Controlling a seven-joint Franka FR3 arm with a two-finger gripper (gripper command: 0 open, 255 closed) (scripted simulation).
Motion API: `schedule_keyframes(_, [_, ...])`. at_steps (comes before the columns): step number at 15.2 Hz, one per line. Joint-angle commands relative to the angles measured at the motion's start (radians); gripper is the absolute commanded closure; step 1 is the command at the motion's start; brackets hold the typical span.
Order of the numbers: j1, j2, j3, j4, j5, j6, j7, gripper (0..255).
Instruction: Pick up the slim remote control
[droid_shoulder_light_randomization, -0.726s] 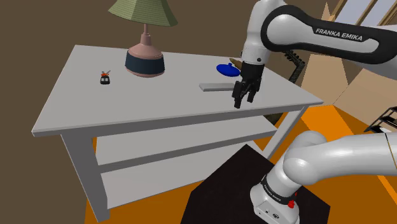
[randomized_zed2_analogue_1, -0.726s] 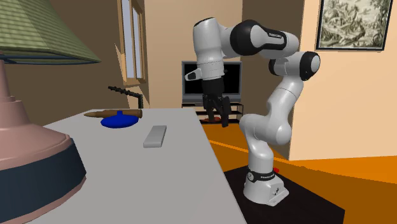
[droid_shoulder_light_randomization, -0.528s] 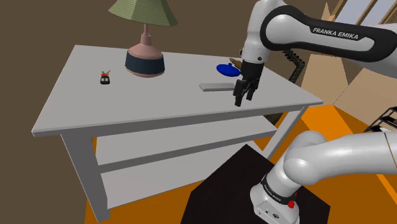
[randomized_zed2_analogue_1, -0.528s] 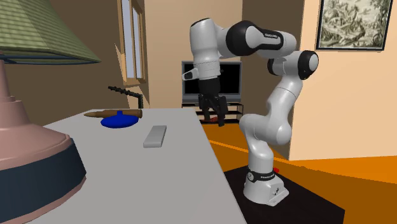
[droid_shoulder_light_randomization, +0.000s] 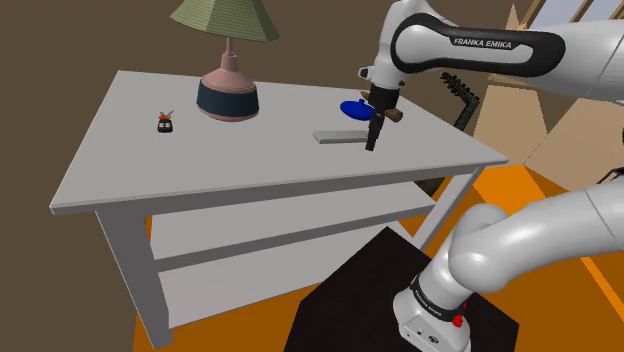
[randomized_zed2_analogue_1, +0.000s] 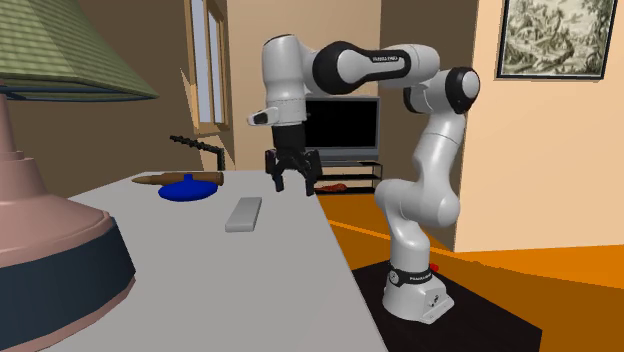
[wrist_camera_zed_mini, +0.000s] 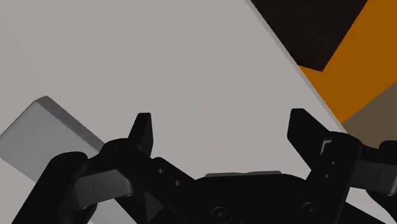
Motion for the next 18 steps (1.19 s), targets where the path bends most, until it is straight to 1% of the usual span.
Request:
schedule_keyframes(1, [0.025,0.058,-0.046,0.04,-0.016,0.04,-0.144,0])
schedule_keyframes(4, [0.065,0.154,-0.104,0.119,-0.015,0.088,-0.342,0])
schedule_keyframes(8, [0.113,0.286,-0.163,0.237,0.017,0.134,-0.595,0])
schedule_keyframes(15, [0.11,0.293,-0.168,0.149,0.016,0.228,-0.596,0])
schedule_keyframes(17, [0.11,0.293,-0.168,0.142,0.016,0.236,-0.596,0])
schedule_keyframes(18, [0.11,0.292,-0.168,0.141,0.016,0.236,-0.596,255])
